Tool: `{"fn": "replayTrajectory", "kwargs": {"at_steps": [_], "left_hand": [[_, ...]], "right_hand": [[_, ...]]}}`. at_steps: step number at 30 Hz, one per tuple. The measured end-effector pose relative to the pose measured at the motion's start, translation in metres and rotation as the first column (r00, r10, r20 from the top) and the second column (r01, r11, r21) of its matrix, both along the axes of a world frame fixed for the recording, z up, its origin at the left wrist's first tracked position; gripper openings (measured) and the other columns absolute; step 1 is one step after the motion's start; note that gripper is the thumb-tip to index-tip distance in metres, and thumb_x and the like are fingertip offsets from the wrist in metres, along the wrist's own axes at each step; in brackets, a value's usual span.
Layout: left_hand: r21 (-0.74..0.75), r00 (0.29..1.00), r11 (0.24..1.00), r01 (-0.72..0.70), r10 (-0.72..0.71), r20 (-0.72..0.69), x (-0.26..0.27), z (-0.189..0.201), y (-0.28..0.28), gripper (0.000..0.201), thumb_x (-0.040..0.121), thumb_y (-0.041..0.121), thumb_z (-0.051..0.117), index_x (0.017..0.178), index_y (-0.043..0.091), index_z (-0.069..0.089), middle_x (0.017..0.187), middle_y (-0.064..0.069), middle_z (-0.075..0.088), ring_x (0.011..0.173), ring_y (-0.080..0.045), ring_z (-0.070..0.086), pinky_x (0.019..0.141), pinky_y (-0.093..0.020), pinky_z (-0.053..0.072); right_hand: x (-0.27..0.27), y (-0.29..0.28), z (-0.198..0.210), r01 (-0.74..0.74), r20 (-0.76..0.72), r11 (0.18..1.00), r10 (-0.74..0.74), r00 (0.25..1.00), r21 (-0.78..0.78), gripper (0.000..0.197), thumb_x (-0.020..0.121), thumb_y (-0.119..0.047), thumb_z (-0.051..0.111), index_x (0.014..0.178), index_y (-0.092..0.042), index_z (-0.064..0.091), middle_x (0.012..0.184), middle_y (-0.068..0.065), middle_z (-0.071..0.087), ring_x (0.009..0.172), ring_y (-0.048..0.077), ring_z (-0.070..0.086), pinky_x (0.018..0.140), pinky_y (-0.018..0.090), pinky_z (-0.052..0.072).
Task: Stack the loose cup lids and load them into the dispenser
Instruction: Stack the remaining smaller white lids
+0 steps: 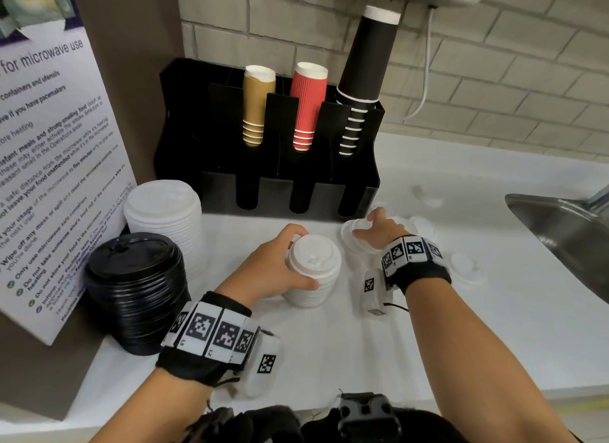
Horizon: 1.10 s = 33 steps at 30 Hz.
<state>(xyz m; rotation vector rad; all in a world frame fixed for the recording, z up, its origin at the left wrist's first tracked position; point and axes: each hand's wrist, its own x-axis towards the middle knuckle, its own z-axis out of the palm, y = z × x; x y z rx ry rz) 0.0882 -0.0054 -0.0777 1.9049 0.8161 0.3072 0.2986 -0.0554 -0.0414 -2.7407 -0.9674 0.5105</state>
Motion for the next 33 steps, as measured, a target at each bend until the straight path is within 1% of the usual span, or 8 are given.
{"fn": "replayTrajectory", "kwargs": {"at_steps": [6,9,15,18,20,24,27,33], "left_hand": [[-0.081,0.995,0.995,0.065,-0.07,-0.065,0.005,-0.002,-0.006,0.067,0.083,0.024,0.075,0.127,0.035,0.026,0.12,0.007,0.046,0.095,-0.012,0.051,0.068,-0.027,0.05],[-0.076,0.994,0.995,0.063,-0.069,-0.087,0.011,-0.002,-0.008,0.069,0.084,0.025,0.073,0.13,0.034,0.023,0.12,0.005,0.045,0.091,-0.01,0.05,0.072,-0.029,0.05],[-0.086,0.996,0.994,0.062,-0.067,-0.063,0.029,0.0,-0.015,0.067,0.085,0.025,0.073,0.131,0.034,0.024,0.123,0.006,0.046,0.094,-0.011,0.05,0.066,-0.026,0.045],[-0.016,1.0,1.0,-0.019,0.019,-0.012,0.039,0.001,-0.017,0.067,0.078,0.022,0.08,0.127,0.029,0.035,0.123,0.005,0.05,0.108,-0.018,0.051,0.079,-0.028,0.043],[0.038,0.995,0.995,-0.097,0.096,0.039,0.044,0.001,-0.016,0.066,0.072,0.021,0.084,0.123,0.025,0.042,0.117,0.007,0.054,0.106,-0.016,0.053,0.078,-0.025,0.043],[0.043,0.983,0.985,-0.167,0.164,0.077,0.052,0.001,-0.018,0.066,0.069,0.021,0.086,0.119,0.028,0.045,0.101,0.022,0.053,0.092,-0.001,0.054,0.067,-0.015,0.04],[0.053,0.982,0.982,-0.182,0.179,0.066,0.055,0.0,-0.018,0.072,0.068,0.022,0.087,0.124,0.028,0.042,0.102,0.022,0.051,0.095,-0.007,0.055,0.069,-0.013,0.041],[0.032,0.979,0.98,-0.197,0.195,0.05,0.058,0.0,-0.021,0.106,0.07,0.02,0.087,0.15,0.022,0.017,0.125,0.009,0.055,0.113,-0.016,0.055,0.093,-0.03,0.048]], "right_hand": [[0.01,-0.002,-0.007,-0.024,-0.058,0.998,0.028,0.998,0.066,0.055,0.095,-0.039,0.053,0.14,-0.016,0.03,0.14,0.016,0.041,0.128,0.038,0.041,0.106,0.043,0.036],[0.021,-0.006,-0.01,-0.043,-0.127,0.988,0.062,0.99,0.152,0.056,0.094,-0.041,0.055,0.139,-0.019,0.03,0.139,0.017,0.038,0.124,0.039,0.045,0.104,0.047,0.039],[0.03,-0.024,-0.008,-0.04,-0.279,0.869,0.201,0.939,0.492,0.043,0.093,-0.039,0.057,0.129,-0.026,0.038,0.127,0.012,0.048,0.111,0.026,0.054,0.078,0.026,0.042],[0.021,-0.037,-0.005,-0.073,-0.32,0.783,0.334,0.887,0.617,0.028,0.092,-0.035,0.059,0.119,-0.032,0.051,0.114,-0.001,0.057,0.1,0.009,0.057,0.07,0.018,0.043],[0.013,-0.045,-0.004,-0.109,-0.31,0.734,0.411,0.857,0.67,0.02,0.09,-0.031,0.064,0.109,-0.036,0.06,0.105,-0.011,0.061,0.085,-0.004,0.058,0.068,0.01,0.045],[0.003,-0.05,-0.01,-0.218,-0.226,0.675,0.504,0.834,0.705,0.027,0.082,-0.024,0.074,0.107,-0.029,0.067,0.111,-0.012,0.063,0.091,0.002,0.059,0.075,0.013,0.047],[0.0,-0.046,-0.013,-0.346,-0.103,0.668,0.536,0.838,0.659,0.035,0.078,-0.023,0.078,0.111,-0.028,0.068,0.115,-0.006,0.058,0.099,0.005,0.055,0.081,0.02,0.046],[-0.007,-0.036,-0.007,-0.492,-0.022,0.635,0.625,0.781,0.596,0.041,0.075,-0.02,0.078,0.115,-0.025,0.069,0.119,-0.005,0.055,0.114,0.012,0.051,0.096,0.026,0.043]]}}
